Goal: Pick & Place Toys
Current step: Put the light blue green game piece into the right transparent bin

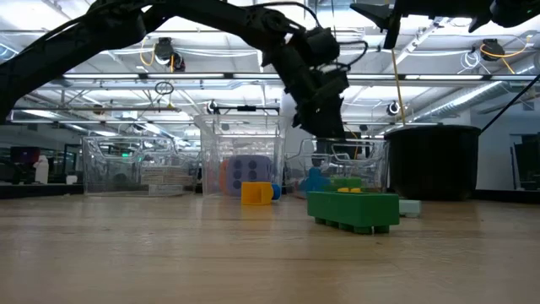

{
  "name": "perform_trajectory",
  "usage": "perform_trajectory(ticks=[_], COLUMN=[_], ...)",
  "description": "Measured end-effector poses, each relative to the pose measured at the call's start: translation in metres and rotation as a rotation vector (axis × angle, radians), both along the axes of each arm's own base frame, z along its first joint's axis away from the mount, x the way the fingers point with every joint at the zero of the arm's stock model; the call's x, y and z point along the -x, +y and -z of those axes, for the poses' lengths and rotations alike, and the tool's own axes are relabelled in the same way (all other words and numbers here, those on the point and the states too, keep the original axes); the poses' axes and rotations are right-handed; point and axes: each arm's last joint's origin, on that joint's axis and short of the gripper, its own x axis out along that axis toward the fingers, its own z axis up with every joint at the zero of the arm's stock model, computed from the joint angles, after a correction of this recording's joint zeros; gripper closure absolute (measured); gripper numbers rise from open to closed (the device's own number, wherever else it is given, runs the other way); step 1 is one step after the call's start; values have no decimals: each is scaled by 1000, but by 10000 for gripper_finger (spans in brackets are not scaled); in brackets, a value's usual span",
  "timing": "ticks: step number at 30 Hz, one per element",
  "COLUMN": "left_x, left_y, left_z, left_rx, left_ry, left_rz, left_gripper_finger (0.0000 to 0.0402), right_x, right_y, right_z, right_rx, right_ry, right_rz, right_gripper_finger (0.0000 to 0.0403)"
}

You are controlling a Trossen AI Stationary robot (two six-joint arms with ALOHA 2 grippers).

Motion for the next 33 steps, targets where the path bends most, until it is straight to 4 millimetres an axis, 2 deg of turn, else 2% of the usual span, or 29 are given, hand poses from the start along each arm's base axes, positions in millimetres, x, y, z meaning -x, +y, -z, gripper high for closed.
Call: perform_trajectory(ticks=[5,9,14,19,22,25,28,31,33], left_x=[-2,11,45,88,118,142,155,159,159], left_y=[1,-3,-8,-14,-22,-31,-39,-51,-61], left_z=[-31,-68,-134,-191,-220,-233,-232,-218,-201], left_rx=[25,-6,-81,-38,16,45,66,96,129], left_ry=[-90,-164,-277,-383,-427,-421,-438,-516,-590], left_rz=[-63,-45,-17,-67,-18,6,4,4,4], left_gripper_finger=[183,192,207,226,240,255,269,280,286], right_x=[0,0,0,0,0,0,-1,-3,-5], right_y=[0,0,0,0,0,0,1,3,6], right_z=[0,0,0,0,0,1,3,7,10], right_rx=[-5,-41,-58,-58,-59,-62,-89,-110,-121], right_ry=[-2,-11,-15,-15,-11,-7,14,51,82], right_rz=[-2,-16,-24,-25,-26,-26,-36,-52,-69], right_gripper_finger=[193,193,193,193,193,193,193,193,193])
